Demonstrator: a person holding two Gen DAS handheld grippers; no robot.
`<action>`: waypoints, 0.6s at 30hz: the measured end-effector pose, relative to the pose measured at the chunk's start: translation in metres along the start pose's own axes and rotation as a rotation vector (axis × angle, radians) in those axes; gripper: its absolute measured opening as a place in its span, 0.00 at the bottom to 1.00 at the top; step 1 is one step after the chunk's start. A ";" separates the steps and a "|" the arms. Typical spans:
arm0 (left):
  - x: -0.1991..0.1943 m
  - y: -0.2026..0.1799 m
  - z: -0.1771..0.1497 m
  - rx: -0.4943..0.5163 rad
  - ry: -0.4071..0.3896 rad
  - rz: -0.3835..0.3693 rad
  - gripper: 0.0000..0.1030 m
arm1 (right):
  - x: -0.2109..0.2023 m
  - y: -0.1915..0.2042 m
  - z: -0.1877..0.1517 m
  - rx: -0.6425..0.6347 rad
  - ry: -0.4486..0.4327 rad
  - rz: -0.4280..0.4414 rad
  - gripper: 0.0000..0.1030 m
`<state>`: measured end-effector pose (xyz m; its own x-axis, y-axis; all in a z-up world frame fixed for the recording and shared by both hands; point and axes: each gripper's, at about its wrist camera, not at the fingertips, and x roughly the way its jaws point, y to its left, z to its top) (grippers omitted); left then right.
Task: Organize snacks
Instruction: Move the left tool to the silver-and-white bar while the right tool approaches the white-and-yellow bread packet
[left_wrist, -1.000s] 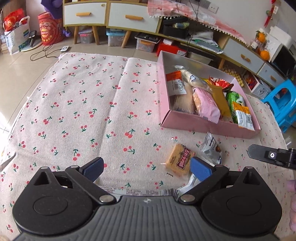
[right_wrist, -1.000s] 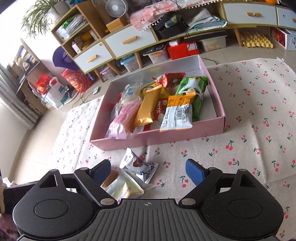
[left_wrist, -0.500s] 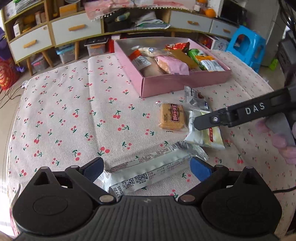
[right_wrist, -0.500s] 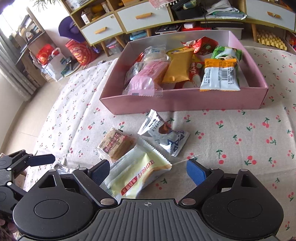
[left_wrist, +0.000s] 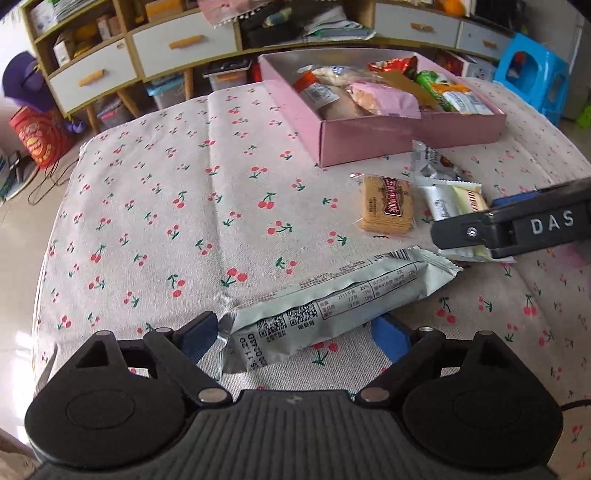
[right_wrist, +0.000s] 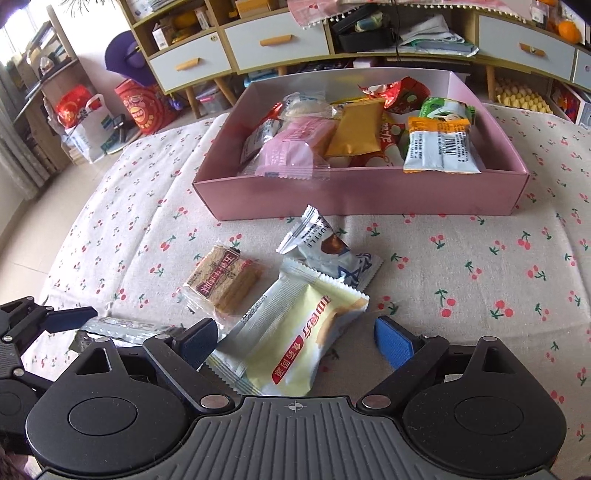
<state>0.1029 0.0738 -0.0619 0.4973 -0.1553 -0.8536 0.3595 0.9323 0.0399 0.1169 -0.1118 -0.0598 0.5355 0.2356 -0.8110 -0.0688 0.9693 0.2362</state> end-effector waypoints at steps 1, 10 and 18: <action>0.000 0.004 0.000 -0.052 0.012 0.006 0.85 | -0.001 -0.003 0.000 -0.001 0.000 -0.008 0.91; -0.002 0.026 -0.006 -0.192 0.060 0.090 0.86 | -0.011 -0.032 -0.007 -0.002 0.005 -0.080 0.91; -0.006 0.006 -0.008 0.166 -0.025 0.037 0.91 | -0.012 -0.036 -0.007 -0.100 0.030 -0.106 0.91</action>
<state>0.0958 0.0830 -0.0605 0.5311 -0.1318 -0.8370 0.4654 0.8708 0.1583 0.1072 -0.1490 -0.0629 0.5192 0.1322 -0.8443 -0.0978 0.9907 0.0950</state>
